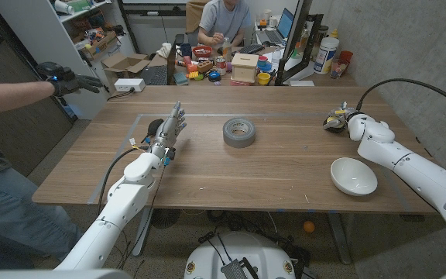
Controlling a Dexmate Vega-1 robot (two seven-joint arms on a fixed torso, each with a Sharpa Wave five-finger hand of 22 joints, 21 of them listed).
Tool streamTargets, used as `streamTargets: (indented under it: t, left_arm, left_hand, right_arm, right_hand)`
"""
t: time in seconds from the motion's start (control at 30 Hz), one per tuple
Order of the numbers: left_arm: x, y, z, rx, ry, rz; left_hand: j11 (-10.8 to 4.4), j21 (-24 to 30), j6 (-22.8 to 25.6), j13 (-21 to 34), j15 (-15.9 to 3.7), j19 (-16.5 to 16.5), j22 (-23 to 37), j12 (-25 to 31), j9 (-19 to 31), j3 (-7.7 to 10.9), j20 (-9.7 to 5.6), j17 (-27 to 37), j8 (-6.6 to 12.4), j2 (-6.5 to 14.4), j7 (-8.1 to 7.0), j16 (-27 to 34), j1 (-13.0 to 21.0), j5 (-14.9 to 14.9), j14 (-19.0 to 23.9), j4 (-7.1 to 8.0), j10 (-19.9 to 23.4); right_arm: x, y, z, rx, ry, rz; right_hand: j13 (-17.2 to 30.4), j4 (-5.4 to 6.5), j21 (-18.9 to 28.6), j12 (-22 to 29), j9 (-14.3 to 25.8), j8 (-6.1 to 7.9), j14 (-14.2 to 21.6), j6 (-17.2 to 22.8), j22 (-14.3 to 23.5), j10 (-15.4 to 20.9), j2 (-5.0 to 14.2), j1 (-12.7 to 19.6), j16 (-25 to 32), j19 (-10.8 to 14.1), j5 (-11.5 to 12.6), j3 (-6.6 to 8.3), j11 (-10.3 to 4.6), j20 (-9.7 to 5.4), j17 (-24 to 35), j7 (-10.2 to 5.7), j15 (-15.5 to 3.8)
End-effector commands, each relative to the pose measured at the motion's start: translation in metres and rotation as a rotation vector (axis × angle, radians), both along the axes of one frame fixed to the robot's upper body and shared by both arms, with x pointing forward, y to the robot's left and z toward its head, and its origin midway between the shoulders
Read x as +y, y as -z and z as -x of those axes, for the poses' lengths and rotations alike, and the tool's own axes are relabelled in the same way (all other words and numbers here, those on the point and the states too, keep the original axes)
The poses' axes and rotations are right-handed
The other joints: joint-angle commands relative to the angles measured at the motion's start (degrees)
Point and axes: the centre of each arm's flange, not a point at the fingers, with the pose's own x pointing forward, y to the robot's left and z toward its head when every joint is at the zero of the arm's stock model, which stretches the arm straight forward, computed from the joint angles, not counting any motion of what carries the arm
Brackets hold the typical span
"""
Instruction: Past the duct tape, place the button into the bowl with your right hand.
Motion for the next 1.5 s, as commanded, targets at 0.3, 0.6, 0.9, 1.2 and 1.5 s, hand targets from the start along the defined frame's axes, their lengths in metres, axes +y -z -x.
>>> streamTargets:
  t: [0.3,0.6,0.9,1.2,1.5]
  left_arm:
    - [-0.003,0.000,0.000,-0.007,0.025,-0.004]
    - [-0.004,0.002,-0.002,-0.011,0.033,-0.001]
    - [-0.001,0.001,-0.003,-0.018,0.037,0.004]
    - [-0.001,0.001,-0.006,-0.027,0.050,0.012]
    - [0.001,0.002,-0.011,-0.030,0.068,0.019]
  left_hand:
    - [-0.21,-0.2,0.5,0.1,0.73,-0.1,0.1,0.3,0.1,-0.57,0.78,0.2,0.13,0.6,-0.06,0.3,0.2,0.4,0.1,0.24,0.2]
    - [-0.24,-0.2,0.5,0.1,0.58,0.0,0.1,0.3,0.1,-0.67,0.78,0.2,0.11,0.6,-0.06,0.3,0.2,0.4,0.0,0.23,0.1]
    - [-0.15,-0.2,0.6,0.1,0.56,0.0,0.1,0.3,0.1,-0.79,0.81,0.2,0.09,0.7,-0.06,0.3,0.2,0.4,0.0,0.22,0.2]
    - [-0.18,-0.2,0.5,0.1,0.55,-0.1,0.1,0.3,0.1,-0.89,0.82,0.2,0.06,0.8,-0.03,0.3,0.3,0.4,0.0,0.19,0.3]
    - [-0.18,-0.2,0.6,0.1,0.50,-0.1,0.1,0.3,0.1,-1.00,0.84,0.2,0.05,0.8,-0.04,0.3,0.3,0.4,0.0,0.17,0.2]
  right_arm:
    - [0.005,-0.014,0.019,-0.045,-0.006,0.018]
    - [0.010,-0.022,0.027,-0.073,-0.001,0.031]
    - [0.015,-0.031,0.039,-0.092,0.009,0.058]
    - [0.022,-0.040,0.055,-0.117,0.003,0.073]
    - [0.032,-0.040,0.070,-0.122,-0.011,0.085]
  right_hand:
    - [0.1,0.39,-0.3,0.1,0.1,0.61,2.0,1.3,0.2,1.6,2.56,3.6,-0.1,2.1,-0.5,0.43,-1.15,-1.86,0.2,-0.41,-1.31]
    - [0.1,0.69,-0.5,0.3,0.2,0.72,2.1,1.8,0.2,2.5,2.36,3.4,-0.3,1.8,-0.8,0.36,-0.90,-1.50,0.3,-0.31,-1.02]
    - [0.1,0.83,-0.7,0.4,0.2,0.75,2.6,2.1,0.3,2.9,2.33,3.4,-0.3,1.7,-1.0,0.42,-0.88,-1.10,0.3,-0.22,-0.99]
    - [0.1,0.82,-0.7,0.4,0.2,0.91,2.9,2.8,0.3,3.4,2.25,3.6,-0.4,1.8,-1.0,0.54,-1.16,-0.95,0.3,-0.30,-0.98]
    - [0.1,0.87,-0.9,0.4,0.2,0.92,3.1,3.1,0.3,3.6,2.37,3.8,-0.6,1.6,-1.0,0.72,-1.16,-0.79,0.3,-0.21,-0.86]
